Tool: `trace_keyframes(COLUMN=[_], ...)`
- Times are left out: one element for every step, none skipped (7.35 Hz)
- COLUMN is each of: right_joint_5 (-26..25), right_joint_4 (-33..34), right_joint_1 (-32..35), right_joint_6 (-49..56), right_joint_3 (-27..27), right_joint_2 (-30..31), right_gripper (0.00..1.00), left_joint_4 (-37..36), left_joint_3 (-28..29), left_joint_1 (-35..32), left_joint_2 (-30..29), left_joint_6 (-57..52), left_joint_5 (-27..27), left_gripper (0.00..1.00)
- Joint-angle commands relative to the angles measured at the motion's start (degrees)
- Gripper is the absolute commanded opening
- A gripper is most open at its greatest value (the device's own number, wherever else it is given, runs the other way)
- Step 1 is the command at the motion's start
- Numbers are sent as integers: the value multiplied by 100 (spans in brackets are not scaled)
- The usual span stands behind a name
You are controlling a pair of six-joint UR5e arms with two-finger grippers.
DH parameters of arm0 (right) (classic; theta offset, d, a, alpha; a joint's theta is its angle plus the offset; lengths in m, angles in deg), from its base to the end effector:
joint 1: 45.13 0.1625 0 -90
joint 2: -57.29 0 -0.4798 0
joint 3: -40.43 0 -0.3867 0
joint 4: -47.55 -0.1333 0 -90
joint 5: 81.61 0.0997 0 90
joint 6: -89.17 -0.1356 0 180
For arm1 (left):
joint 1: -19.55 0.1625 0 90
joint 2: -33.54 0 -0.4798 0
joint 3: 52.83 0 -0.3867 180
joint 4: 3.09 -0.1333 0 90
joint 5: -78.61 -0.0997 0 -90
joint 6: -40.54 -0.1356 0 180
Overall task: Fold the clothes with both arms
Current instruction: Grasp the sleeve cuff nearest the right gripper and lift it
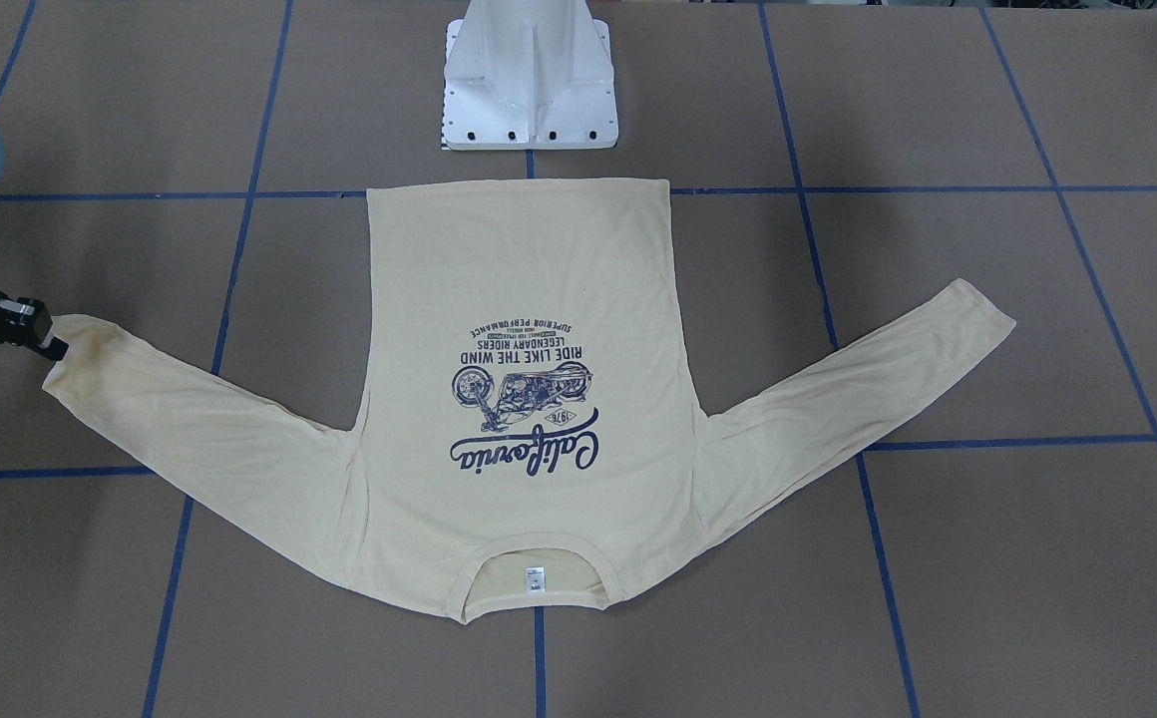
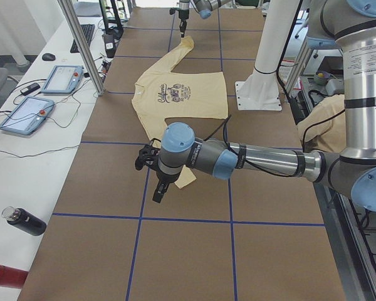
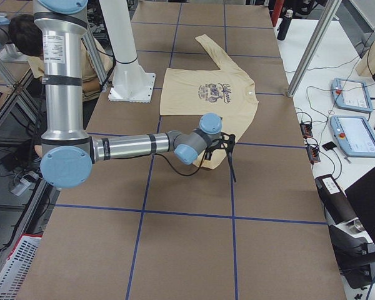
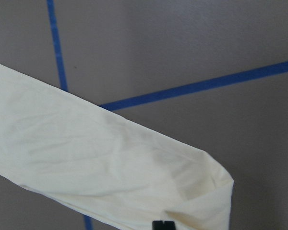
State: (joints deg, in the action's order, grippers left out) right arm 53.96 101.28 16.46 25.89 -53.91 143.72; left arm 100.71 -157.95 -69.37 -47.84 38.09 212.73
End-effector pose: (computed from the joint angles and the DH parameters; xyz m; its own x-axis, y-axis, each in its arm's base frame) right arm -0.2299 -0.5016 0.5867 0.4752 0.2169 0.8528 -0.1851 0.9721 -0.1441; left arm -0.0306 -0.4402 0.6498 0.7118 0.2949 -0.6375 -0.0481 0.9260 0.3745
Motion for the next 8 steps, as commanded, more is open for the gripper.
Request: trace_keyframes(right_joint_5=[-30, -152, -545, -967, -1223, -1409, -1698, -1996], right_joint_4=[1335, 1777, 1895, 1913, 1905, 1887, 1861, 1852], right_joint_1=[-94, -269, -601, -891, -1051, -1183, -1384, -1604], right_joint_6=[-779, -1165, -1700, -2088, -2344, -2408, -2391, -2382], right_joint_3=[-31, 4, 74, 483, 1001, 1493, 1768, 1884], right_joint_2=[-1481, -2054, -2530, -3170, -3881, -4576, -5035, -5379], right_gripper=[0, 0, 0, 0, 0, 0, 0, 0], left_joint_4=[0, 0, 0, 0, 0, 0, 0, 0], left_joint_3=[-18, -26, -18, -18, -18, -9, -9, -9], left_joint_1=[-2, -2, -2, -2, -2, -2, -2, -2], left_joint_2=[0, 9, 9, 9, 9, 18, 26, 26], left_joint_6=[8, 8, 8, 8, 8, 8, 8, 8], left_joint_5=[0, 0, 0, 9, 9, 122, 132, 132], left_gripper=[99, 99, 99, 99, 99, 99, 99, 99])
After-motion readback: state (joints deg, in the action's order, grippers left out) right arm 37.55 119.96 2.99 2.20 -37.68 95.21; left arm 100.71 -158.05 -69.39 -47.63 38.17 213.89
